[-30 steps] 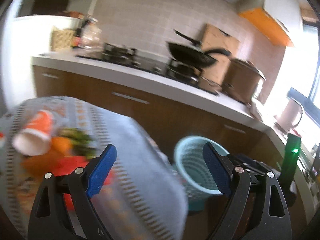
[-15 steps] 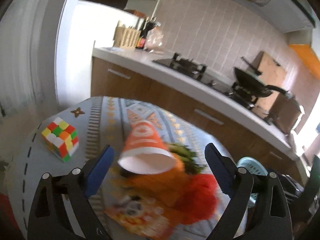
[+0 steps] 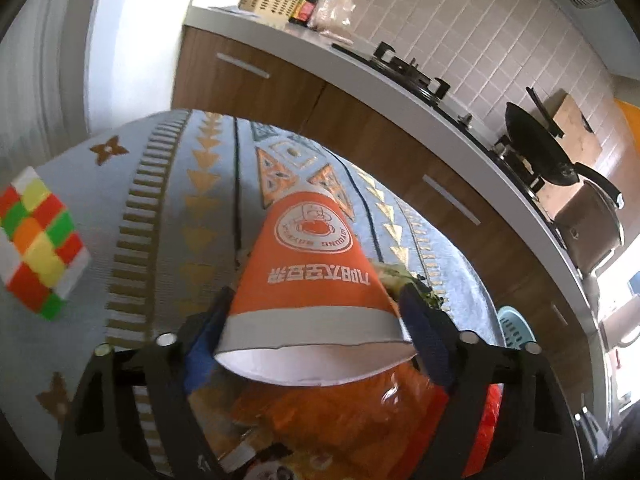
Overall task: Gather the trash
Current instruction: 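Grasp the orange paper cup with the left tool while the right grasps the red plastic bag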
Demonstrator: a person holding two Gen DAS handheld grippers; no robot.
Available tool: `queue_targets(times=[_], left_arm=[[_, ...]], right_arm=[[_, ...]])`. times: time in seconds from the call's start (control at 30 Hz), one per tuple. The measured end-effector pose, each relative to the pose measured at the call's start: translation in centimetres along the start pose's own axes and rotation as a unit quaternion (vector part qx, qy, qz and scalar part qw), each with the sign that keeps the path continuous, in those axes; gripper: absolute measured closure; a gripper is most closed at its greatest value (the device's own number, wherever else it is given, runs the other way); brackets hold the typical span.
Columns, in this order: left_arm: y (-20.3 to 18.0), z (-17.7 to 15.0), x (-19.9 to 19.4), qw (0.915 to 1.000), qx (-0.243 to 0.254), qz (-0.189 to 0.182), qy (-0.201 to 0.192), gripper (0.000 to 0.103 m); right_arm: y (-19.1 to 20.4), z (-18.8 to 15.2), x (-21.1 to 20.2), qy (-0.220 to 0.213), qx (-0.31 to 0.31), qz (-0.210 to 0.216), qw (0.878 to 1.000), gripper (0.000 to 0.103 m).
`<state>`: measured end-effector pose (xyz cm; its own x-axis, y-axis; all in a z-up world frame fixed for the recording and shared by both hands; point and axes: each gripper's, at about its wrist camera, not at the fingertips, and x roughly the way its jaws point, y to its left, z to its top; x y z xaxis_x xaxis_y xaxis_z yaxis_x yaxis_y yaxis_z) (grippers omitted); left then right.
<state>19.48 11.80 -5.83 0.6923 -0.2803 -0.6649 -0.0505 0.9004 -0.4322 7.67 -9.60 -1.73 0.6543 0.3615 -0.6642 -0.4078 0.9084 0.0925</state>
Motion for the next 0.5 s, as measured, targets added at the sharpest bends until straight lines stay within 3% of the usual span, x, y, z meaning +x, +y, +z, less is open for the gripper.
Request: queue_targets(times=[0.1, 0.27, 0.37, 0.43, 0.47, 0.5], left_arm=[[-0.1, -0.3, 0.3, 0.9999, -0.001, -0.002, -0.01, 0.031], [0.6, -0.8, -0.1, 0.9992, -0.014, -0.017, -0.034, 0.034], [0.6, -1.1, -1.0, 0.9985, -0.008, -0.007, -0.054, 0.034], [0.4, -1.1, -1.7, 0.9977, 0.001, -0.004, -0.068, 0.034], [0.3, -1.1, -2.0, 0.9973, 0.004, -0.003, -0.073, 0.034], [0.0, -1.1, -2.5, 0.9965, 0.011, -0.001, -0.083, 0.034]], right_arm=[[0.3, 0.0, 0.9, 0.01, 0.015, 0.012, 1.0, 0.02], [1.4, 0.0, 3.4, 0.042, 0.024, 0.012, 0.999, 0.014], [1.5, 0.1, 5.3, 0.067, 0.037, 0.008, 0.997, 0.015], [1.3, -0.1, 6.2, 0.081, 0.049, 0.023, 0.995, 0.031], [1.1, -0.1, 6.4, 0.087, 0.054, 0.032, 0.994, 0.049], [1.0, -0.1, 6.2, 0.084, 0.056, 0.031, 0.994, 0.055]])
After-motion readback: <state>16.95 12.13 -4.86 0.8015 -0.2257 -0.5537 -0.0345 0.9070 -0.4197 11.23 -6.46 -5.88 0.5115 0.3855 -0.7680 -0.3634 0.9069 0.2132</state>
